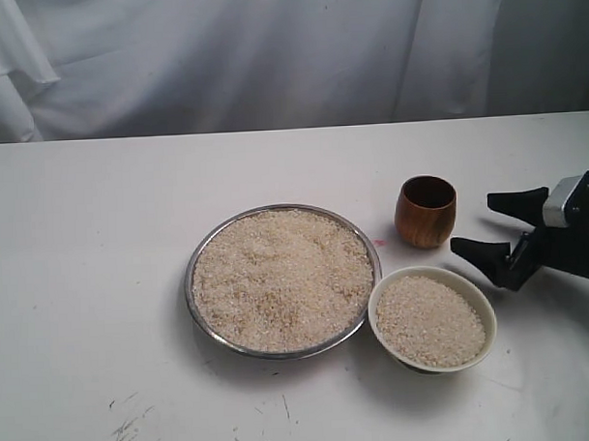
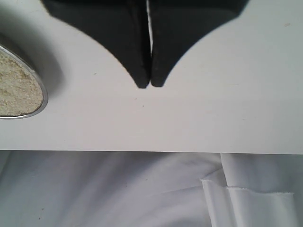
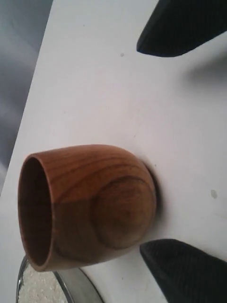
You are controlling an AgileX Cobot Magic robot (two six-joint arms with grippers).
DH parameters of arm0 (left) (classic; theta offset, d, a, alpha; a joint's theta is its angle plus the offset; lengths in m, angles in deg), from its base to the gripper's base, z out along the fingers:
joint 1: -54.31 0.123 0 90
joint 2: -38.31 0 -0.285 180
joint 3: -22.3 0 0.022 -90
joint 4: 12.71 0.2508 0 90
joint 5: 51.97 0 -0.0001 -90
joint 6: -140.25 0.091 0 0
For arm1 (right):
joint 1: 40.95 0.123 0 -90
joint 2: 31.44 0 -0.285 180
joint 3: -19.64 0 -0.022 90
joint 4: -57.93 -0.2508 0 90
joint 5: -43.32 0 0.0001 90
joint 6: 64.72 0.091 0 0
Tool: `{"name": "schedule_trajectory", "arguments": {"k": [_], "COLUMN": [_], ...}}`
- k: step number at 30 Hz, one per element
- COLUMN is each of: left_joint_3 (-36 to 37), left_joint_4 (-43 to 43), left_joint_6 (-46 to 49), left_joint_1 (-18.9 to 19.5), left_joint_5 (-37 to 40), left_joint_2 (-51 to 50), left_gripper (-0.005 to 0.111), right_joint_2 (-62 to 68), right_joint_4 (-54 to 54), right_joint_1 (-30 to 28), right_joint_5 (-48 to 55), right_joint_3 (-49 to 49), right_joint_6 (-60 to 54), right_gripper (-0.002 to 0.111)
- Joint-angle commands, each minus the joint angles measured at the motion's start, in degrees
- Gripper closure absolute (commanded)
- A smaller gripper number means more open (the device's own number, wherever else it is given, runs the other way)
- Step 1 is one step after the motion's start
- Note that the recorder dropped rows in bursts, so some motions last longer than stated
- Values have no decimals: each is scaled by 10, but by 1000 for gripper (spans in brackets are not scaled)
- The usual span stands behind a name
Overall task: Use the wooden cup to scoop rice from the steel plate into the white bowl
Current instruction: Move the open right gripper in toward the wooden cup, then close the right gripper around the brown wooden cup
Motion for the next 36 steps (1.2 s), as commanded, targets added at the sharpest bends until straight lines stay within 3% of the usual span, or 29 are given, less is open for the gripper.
{"name": "schedule_trajectory", "arguments": {"k": [1,36], "left_joint_3": [3,3], "left_joint_4": [0,0], "left_joint_6": [-2,-2], "left_joint_1": [-1,-1], "left_joint_5": [-4,-4], "left_joint_2": [3,3], "left_gripper": [107,107], "right_joint_2": [10,49], "right_joint_4": [5,-81], "right_joint_1": [15,110], "right_joint_5": [-9,-9], "right_joint_3": [15,45], "right_joint_6": [-6,-22], "right_gripper": [13,13]}}
